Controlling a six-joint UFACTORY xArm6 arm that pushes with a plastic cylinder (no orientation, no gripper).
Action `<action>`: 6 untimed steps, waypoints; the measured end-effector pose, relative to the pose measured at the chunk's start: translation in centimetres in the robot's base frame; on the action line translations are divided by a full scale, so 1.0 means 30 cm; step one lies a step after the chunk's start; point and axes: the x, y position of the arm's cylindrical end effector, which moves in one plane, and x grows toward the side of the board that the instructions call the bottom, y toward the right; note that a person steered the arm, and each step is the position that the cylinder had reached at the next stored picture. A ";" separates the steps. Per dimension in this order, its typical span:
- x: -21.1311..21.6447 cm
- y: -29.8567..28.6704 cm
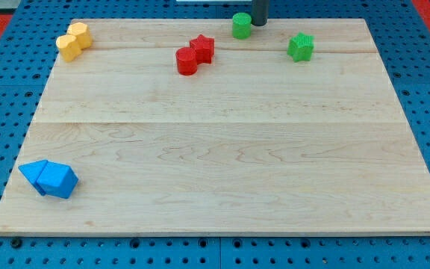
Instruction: Put the green star at the top center
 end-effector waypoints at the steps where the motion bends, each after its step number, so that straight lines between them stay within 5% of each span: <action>1: 0.004 -0.080; 3: 0.092 -0.071; 4: 0.043 0.187; 5: 0.152 0.476; 6: 0.263 0.464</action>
